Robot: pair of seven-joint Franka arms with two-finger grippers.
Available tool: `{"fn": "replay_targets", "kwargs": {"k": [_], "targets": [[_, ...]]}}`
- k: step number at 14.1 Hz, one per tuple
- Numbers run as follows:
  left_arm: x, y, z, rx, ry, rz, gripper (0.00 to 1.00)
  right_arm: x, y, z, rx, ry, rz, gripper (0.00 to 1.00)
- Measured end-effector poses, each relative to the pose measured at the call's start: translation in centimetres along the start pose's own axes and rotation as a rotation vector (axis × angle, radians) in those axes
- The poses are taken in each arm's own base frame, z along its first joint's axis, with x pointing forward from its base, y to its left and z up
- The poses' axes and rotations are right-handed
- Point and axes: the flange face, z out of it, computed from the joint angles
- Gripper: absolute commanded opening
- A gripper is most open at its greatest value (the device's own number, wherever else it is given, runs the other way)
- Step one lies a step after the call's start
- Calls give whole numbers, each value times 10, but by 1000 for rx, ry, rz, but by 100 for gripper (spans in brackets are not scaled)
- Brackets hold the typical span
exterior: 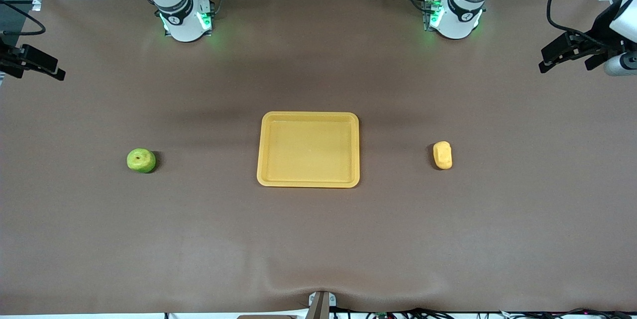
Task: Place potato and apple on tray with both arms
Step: 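Lower the left gripper over the potato while the right gripper approaches the apple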
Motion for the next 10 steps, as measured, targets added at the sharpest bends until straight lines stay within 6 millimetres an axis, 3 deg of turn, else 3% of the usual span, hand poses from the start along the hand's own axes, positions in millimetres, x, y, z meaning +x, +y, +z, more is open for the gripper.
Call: {"fn": "replay_targets", "kwargs": {"k": [10], "targets": [[3, 0, 5, 1, -10, -1, 100, 0, -4, 11, -4, -14, -8, 100]]}}
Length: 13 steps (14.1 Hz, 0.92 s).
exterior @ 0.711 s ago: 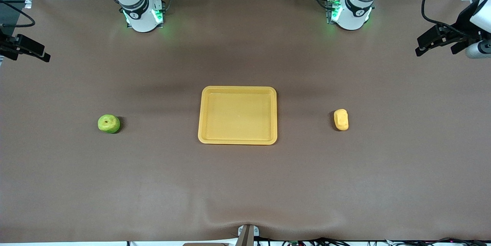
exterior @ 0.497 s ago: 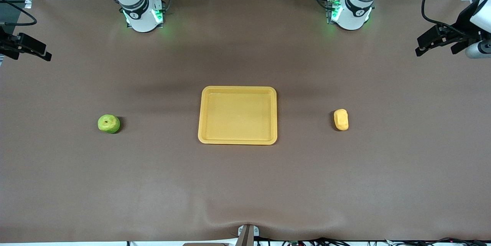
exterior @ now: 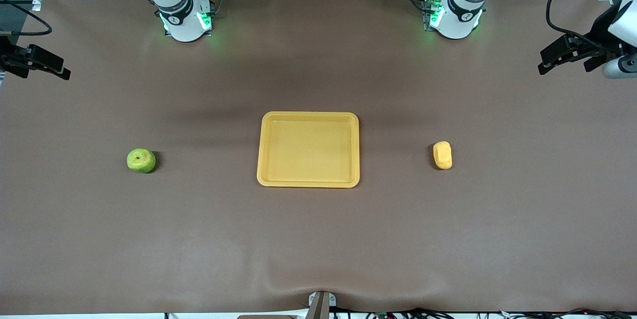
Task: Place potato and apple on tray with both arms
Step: 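Lower the left gripper over the potato while the right gripper approaches the apple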
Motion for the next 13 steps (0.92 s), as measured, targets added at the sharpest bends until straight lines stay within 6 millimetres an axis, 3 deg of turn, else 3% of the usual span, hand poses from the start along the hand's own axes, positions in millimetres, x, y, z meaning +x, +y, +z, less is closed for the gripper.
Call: {"fn": "replay_targets", "kwargs": {"k": [6, 10, 13], "targets": [[7, 1, 15, 3, -33, 2, 100, 10, 1, 29, 0, 10, 2, 100], [20, 14, 42, 6, -66, 23, 100, 20, 3, 67, -1, 27, 1, 100], [29, 29, 73, 5, -65, 39, 100, 26, 5, 97, -3, 49, -3, 100]]}}
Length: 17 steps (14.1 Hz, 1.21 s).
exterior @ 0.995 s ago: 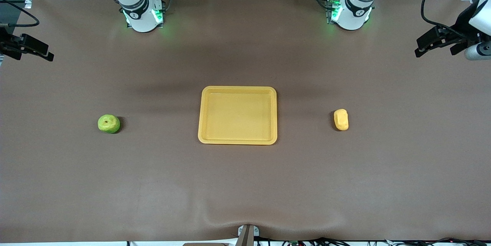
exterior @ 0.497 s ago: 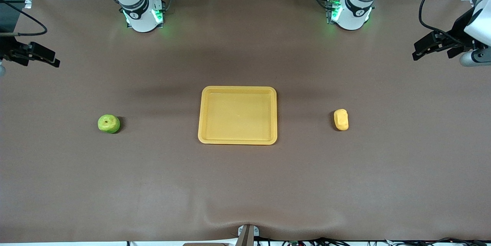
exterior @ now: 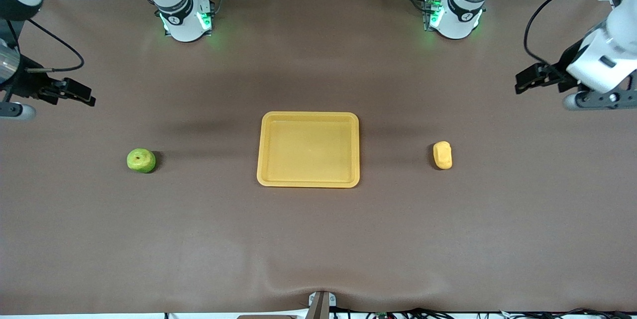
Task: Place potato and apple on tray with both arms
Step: 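Lower the left gripper over the potato while the right gripper approaches the apple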
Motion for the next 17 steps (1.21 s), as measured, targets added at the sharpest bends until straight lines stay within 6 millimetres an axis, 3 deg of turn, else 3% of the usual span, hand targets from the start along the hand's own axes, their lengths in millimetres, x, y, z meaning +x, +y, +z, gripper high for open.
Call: {"fn": "replay_targets", "kwargs": {"k": [3, 9, 17], "targets": [[8, 3, 35, -3, 14, 3, 100, 4, 5, 38, -2, 32, -9, 100], [15, 11, 105, -11, 51, -7, 100, 16, 13, 134, -8, 32, 0, 100], [20, 27, 196, -30, 90, 15, 100, 43, 19, 208, -17, 59, -59, 100]]}}
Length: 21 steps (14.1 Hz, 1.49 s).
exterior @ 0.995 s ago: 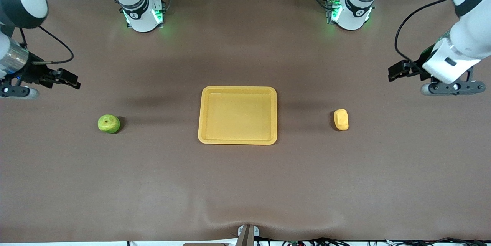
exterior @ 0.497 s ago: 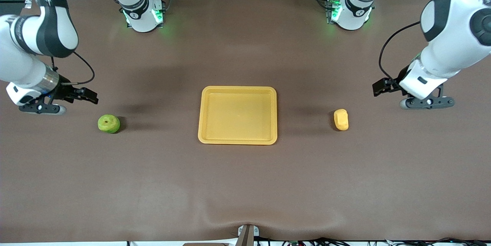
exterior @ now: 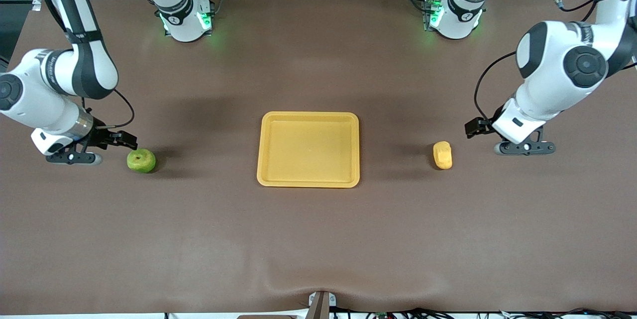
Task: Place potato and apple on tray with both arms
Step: 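Lower the left gripper over the potato while the right gripper approaches the apple, then close the left gripper on the potato while the right gripper grasps the apple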
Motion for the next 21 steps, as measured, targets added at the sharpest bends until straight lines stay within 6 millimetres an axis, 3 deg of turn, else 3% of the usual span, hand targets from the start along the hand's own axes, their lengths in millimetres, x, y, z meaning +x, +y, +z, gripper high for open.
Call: {"fn": "replay_targets", "kwargs": {"k": [7, 12, 14, 17, 21], "targets": [[-4, 25, 61, -17, 1, -76, 100, 11, 2, 44, -12, 50, -67, 100], [-7, 31, 106, -36, 22, -91, 100, 2, 2, 67, -23, 103, -76, 100], [-11, 30, 123, -41, 25, -92, 90, 1, 2, 71, -24, 106, -82, 100], [-12, 31, 138, -45, 22, -93, 83, 1, 4, 76, -31, 128, -102, 100], [-11, 31, 150, -52, 31, -95, 83, -4, 5, 92, -31, 120, -104, 100]]}}
